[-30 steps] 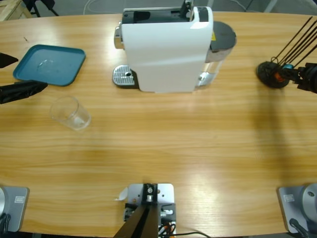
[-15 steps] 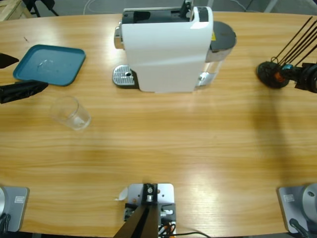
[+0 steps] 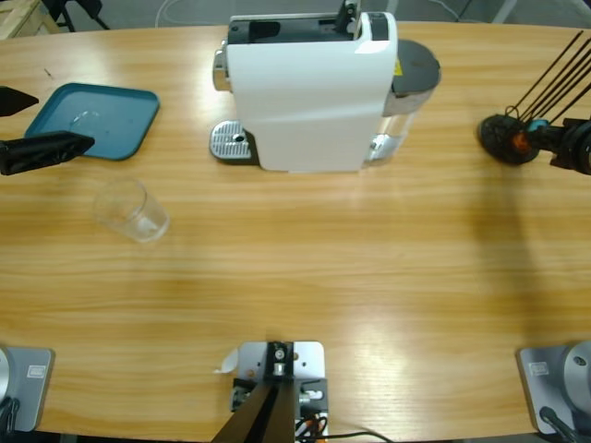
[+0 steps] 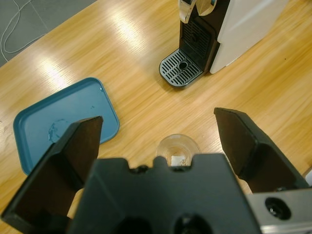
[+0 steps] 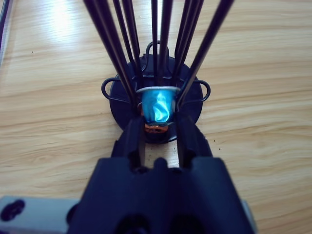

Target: Pour coffee

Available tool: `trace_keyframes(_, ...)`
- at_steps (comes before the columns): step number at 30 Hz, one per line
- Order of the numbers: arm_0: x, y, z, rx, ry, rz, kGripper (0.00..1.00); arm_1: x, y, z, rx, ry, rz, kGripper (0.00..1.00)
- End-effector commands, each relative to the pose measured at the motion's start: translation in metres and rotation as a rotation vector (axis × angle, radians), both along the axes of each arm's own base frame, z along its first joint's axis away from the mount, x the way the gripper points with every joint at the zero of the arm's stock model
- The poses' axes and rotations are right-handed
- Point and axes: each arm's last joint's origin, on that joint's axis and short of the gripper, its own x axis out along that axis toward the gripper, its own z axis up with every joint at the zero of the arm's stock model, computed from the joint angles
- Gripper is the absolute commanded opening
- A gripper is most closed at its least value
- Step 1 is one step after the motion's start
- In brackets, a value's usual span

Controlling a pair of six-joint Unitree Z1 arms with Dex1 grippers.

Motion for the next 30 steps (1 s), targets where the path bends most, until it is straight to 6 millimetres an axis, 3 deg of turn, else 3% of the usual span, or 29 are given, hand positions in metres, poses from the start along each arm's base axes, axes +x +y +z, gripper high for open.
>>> trace_keyframes(1,0.005,-0.006,-0.009,0.024,0.030,0.013,1.000,-0.005,-0.002,-0.009,0.014,0.021,-0.010,0.094)
trace_keyframes(8,0.005,-0.006,-0.012,0.025,0.043,0.017,1.000,-0.005,-0.002,-0.010,0.021,0.015,-0.010,0.085)
trace_keyframes(11,0.005,-0.006,-0.011,0.021,0.044,0.020,1.000,-0.008,-0.003,-0.009,0.034,-0.013,-0.016,0.000)
trace_keyframes(21,0.006,-0.007,-0.012,0.017,0.052,0.026,1.000,-0.016,-0.002,0.013,0.062,-0.126,0.005,0.000)
trace_keyframes(30,0.006,-0.008,-0.015,0.022,0.065,0.018,1.000,-0.037,-0.004,0.040,0.072,-0.185,-0.010,0.000)
